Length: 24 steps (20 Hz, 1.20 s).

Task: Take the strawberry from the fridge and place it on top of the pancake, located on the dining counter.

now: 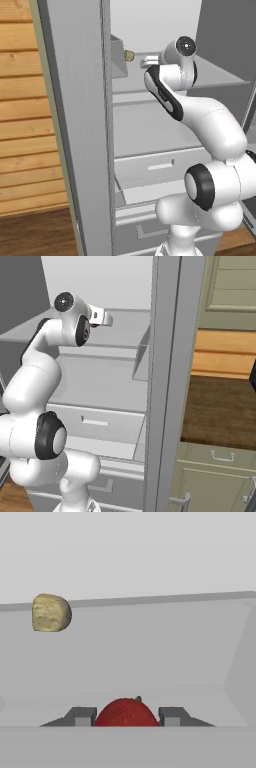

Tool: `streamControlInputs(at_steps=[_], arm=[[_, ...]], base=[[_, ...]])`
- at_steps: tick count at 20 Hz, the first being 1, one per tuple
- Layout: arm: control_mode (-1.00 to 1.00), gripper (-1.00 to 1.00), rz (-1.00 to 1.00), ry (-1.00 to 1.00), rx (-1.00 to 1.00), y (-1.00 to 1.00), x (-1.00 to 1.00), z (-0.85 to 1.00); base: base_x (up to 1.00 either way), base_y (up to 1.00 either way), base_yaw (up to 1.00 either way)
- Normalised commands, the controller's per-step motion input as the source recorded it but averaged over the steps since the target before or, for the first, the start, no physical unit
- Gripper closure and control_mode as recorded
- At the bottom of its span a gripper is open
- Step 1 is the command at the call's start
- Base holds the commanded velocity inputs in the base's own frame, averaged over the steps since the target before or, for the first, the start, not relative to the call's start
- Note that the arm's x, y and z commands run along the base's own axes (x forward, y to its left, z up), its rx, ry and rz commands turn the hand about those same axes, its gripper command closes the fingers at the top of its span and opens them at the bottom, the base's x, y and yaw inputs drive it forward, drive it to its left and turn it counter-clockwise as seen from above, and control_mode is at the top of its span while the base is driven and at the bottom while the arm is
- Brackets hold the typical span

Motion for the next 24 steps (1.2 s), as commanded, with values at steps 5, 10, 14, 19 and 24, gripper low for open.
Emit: streamControlInputs(at_steps=[5, 10, 14, 19, 24], arm=[[-1.0, 1.0, 0.0, -0.09, -0.01, 0.17, -0.64, 0.0], [-1.0, 1.0, 0.0, -0.1, 0.01, 0.05, -1.0, 0.29], [-1.0, 1.0, 0.06, 0.0, 0.05, 0.01, -1.0, 0.24], [-1.0, 1.0, 0.12, 0.07, 0.01, 0.04, -1.0, 0.03], [-1.0, 1.0, 0.13, 0.18, 0.0, 0.07, -1.0, -0.11]], base=[[0.0, 0.0, 0.0], [0.0, 0.0, 0.0], [0.0, 0.0, 0.0], [0.0, 0.0, 0.0], [0.0, 0.0, 0.0]])
